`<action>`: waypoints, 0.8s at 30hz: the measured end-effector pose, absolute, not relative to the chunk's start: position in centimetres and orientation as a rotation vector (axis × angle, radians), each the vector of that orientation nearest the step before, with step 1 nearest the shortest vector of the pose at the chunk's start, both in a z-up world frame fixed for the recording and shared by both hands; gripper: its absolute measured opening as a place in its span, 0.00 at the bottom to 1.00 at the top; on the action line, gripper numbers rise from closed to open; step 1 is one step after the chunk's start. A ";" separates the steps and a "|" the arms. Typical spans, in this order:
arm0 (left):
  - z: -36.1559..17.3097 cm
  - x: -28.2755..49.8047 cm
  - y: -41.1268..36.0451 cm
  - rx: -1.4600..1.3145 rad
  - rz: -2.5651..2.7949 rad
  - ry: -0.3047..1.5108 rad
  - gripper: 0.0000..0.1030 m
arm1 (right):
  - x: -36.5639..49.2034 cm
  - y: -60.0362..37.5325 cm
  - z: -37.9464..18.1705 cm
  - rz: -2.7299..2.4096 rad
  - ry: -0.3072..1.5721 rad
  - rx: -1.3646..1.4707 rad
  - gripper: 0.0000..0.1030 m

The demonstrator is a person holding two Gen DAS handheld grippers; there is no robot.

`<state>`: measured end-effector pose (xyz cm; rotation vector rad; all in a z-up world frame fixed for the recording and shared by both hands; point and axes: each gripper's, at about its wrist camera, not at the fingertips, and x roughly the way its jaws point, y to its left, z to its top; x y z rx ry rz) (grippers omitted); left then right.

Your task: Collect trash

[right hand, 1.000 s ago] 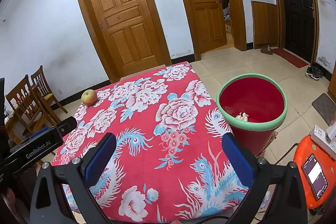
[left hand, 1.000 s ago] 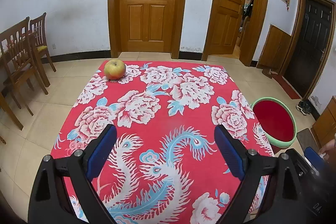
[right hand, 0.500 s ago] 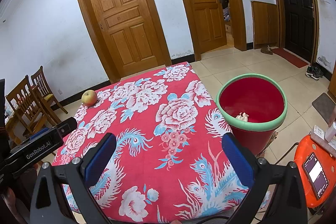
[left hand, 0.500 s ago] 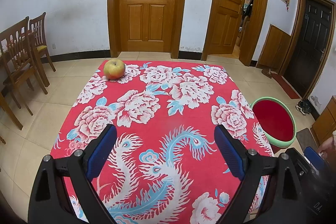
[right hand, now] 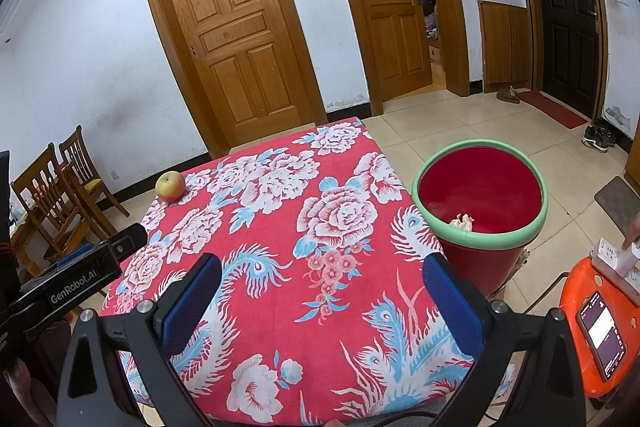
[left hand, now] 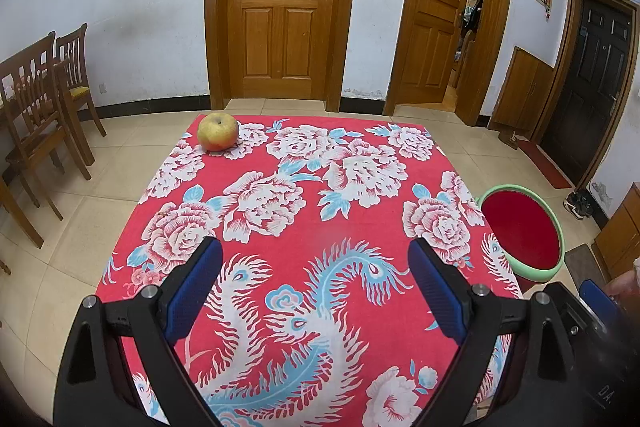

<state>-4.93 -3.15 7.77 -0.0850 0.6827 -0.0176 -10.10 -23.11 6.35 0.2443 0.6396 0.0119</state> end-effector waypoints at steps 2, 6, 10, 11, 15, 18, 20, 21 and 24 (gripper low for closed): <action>7.8 -4.9 -3.1 -0.086 -0.019 0.684 0.90 | -10.1 -23.3 6.3 0.012 0.641 0.245 0.99; 7.8 -4.9 -3.1 -0.087 -0.018 0.684 0.90 | -10.1 -23.1 6.4 0.011 0.641 0.245 0.99; 7.8 -4.9 -3.1 -0.086 -0.018 0.683 0.90 | -10.1 -23.3 6.4 0.012 0.640 0.245 0.99; 7.7 -4.9 -3.1 -0.086 -0.018 0.684 0.90 | -10.1 -23.2 6.4 0.012 0.640 0.245 0.99; 7.8 -4.9 -3.1 -0.085 -0.018 0.683 0.90 | -10.1 -23.2 6.4 0.012 0.640 0.245 0.99; 7.8 -4.9 -3.1 -0.086 -0.019 0.682 0.90 | -10.0 -23.4 6.4 0.012 0.640 0.245 0.99; 7.8 -4.9 -3.1 -0.085 -0.018 0.682 0.90 | -10.1 -23.2 6.4 0.013 0.640 0.244 0.99; 7.8 -4.9 -3.1 -0.086 -0.018 0.683 0.90 | -10.0 -23.2 6.4 0.012 0.640 0.244 0.99; 7.8 -4.9 -3.1 -0.086 -0.018 0.683 0.90 | -10.0 -23.3 6.4 0.012 0.641 0.245 0.99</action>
